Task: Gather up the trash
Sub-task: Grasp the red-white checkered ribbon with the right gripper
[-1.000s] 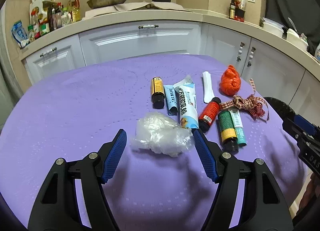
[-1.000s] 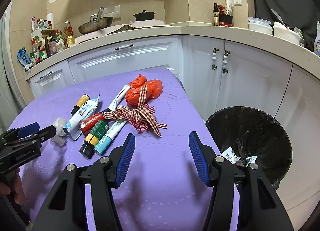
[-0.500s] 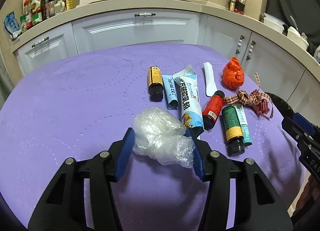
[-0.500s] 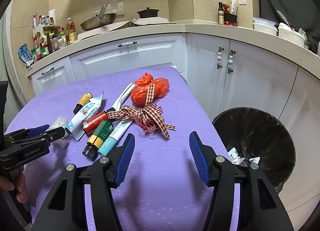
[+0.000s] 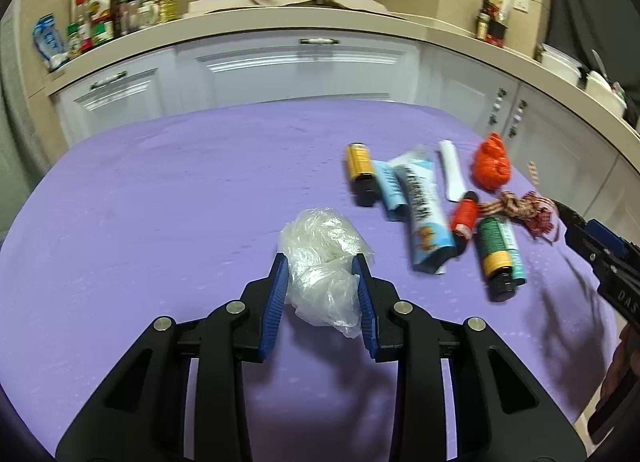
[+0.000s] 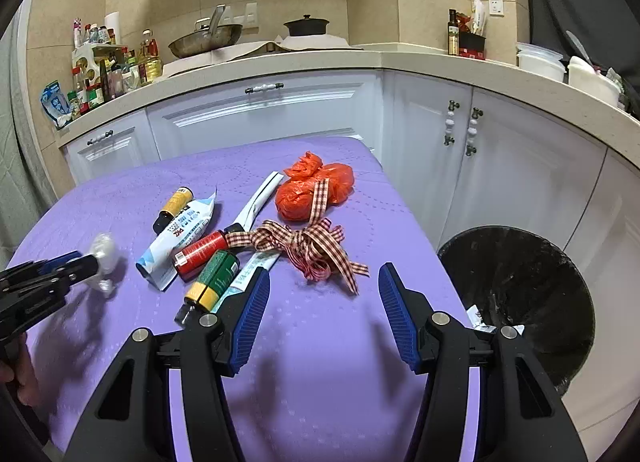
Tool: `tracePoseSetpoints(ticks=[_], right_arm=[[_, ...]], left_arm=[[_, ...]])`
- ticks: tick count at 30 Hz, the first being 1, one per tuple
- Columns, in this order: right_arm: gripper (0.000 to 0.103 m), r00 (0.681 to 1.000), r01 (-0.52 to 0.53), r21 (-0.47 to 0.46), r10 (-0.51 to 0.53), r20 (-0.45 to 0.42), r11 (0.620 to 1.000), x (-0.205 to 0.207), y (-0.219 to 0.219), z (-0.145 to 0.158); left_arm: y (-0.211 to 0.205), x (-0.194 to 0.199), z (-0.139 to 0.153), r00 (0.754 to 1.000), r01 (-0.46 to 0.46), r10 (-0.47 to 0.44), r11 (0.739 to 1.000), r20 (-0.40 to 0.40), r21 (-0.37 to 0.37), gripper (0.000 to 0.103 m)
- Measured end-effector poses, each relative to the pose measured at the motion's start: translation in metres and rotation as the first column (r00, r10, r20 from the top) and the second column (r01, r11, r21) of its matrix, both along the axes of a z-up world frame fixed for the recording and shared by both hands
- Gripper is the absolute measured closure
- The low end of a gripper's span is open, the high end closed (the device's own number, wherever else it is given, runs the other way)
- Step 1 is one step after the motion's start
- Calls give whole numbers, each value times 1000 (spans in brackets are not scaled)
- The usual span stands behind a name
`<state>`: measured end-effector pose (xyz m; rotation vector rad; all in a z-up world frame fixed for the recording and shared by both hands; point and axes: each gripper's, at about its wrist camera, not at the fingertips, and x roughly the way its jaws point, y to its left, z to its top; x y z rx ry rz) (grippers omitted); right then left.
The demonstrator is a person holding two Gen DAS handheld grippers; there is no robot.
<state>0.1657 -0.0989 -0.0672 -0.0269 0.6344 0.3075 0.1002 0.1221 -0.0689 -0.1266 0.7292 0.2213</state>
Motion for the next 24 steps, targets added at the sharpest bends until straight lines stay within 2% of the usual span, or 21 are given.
tracePoseSetpoints(ticks=[13,18,20,22,23,24], right_arm=[[47,997,-9,-4,9,-75,1000,40,17,-5],[47,991,-8,2,8,-136,1000,51,17,-13],[52,988,-10,5,11,-151,1000,53,16,-16],[69,985,-21,10,23,-171,1000,55,16,-18],[72,984,-26,13,28,-176,1000,55,16,-19],[80,983,-33,13,34,-178,999,54,15,-19]], left_arm=[[54,-23,9,992,-127,127,992,27,10,72],[67,-29,10,987,-155,155,988,28,10,72],[70,-30,9,986,-164,163,987,27,8,72],[72,-29,9,986,-166,166,986,27,6,72],[72,-30,9,986,-166,166,986,27,6,72],[72,-29,9,986,-164,164,986,27,6,72]])
